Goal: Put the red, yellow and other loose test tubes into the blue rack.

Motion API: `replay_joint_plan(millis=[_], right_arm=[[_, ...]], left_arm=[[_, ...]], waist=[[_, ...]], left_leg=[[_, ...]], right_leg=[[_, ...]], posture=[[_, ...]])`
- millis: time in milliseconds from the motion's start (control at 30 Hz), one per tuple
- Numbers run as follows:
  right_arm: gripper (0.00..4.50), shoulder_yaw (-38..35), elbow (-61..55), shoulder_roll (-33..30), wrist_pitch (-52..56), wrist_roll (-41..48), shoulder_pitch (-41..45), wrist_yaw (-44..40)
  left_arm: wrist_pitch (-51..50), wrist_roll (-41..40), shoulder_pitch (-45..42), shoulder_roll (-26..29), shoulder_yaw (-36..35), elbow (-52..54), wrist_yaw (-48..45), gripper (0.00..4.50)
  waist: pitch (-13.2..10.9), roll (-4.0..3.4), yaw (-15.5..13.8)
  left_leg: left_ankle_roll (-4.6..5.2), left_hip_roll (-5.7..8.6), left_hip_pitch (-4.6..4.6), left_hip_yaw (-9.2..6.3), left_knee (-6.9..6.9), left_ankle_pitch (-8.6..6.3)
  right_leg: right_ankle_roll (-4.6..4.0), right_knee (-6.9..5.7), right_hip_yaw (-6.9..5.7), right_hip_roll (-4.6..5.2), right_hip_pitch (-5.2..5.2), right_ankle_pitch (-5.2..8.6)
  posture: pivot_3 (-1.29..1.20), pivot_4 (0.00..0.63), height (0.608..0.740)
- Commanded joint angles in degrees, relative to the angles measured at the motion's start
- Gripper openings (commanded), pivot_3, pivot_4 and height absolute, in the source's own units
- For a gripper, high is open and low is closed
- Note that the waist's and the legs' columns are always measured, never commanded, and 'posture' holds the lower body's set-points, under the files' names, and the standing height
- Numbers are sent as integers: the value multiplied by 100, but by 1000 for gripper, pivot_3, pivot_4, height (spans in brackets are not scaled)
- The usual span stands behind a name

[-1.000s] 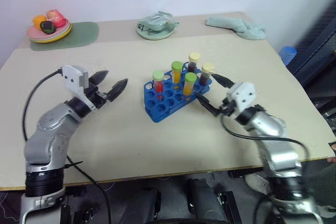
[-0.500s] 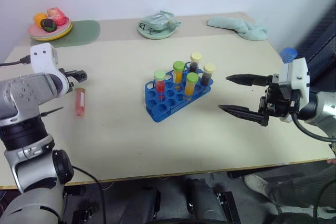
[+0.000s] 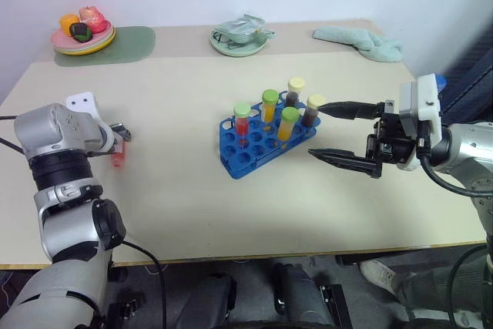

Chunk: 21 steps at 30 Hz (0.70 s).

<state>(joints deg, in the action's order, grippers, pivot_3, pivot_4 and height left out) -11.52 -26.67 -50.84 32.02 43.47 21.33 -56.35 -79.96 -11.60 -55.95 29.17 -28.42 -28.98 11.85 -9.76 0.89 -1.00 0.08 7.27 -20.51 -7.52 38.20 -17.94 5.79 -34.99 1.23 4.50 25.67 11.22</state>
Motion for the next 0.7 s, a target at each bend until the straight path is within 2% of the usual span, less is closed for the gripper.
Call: replay_joint_plan(millis=[33, 200, 300, 467, 600, 700], right_arm=[[3842, -60, -91, 54, -105, -14, 116, 60], [3842, -42, -142, 83, -114, -52, 118, 104], [3903, -63, -171, 70, -101, -41, 111, 127], [3903, -97, -232, 57, -86, -37, 8, 167], [3903, -50, -175, 70, -143, -105, 0, 152], [3903, 46, -117, 112, -168, -165, 100, 153]], left_arm=[[506, 171, -550, 83, -70, -874, 158, 4337], [1053, 258, -1227, 312, 26, -2526, 194, 4337], [1316, 318, -1389, 490, 120, -3115, 197, 3479], [1353, 301, -1484, 653, 171, -3500, 216, 1125], [1087, 225, -1469, 717, 160, -3475, 99, 1125], [657, 122, -1443, 802, 277, -3141, -322, 1125]], waist=[[0, 0, 10], [0, 0, 32], [0, 0, 38], [0, 0, 19], [1, 1, 27], [1, 1, 43]], left_leg=[[0, 0, 0, 0, 0, 0], [0, 0, 1, 2, 0, 0], [-1, 0, 1, 8, -1, 1], [-1, 1, -1, 10, 0, 1], [1, 3, -2, 10, 0, 0], [0, 2, 0, 11, 0, 0]], right_leg=[[0, -1, 0, 0, 1, 0], [0, -8, 0, 0, 4, 0], [0, -13, 1, 1, 11, 0], [1, -13, 2, 4, 12, 0], [1, -13, 2, 5, 12, 0], [1, -16, 2, 4, 13, 0]], posture=[[0, 150, 740], [0, 150, 740], [0, 150, 740], [0, 150, 740], [0, 150, 740], [0, 150, 740]])
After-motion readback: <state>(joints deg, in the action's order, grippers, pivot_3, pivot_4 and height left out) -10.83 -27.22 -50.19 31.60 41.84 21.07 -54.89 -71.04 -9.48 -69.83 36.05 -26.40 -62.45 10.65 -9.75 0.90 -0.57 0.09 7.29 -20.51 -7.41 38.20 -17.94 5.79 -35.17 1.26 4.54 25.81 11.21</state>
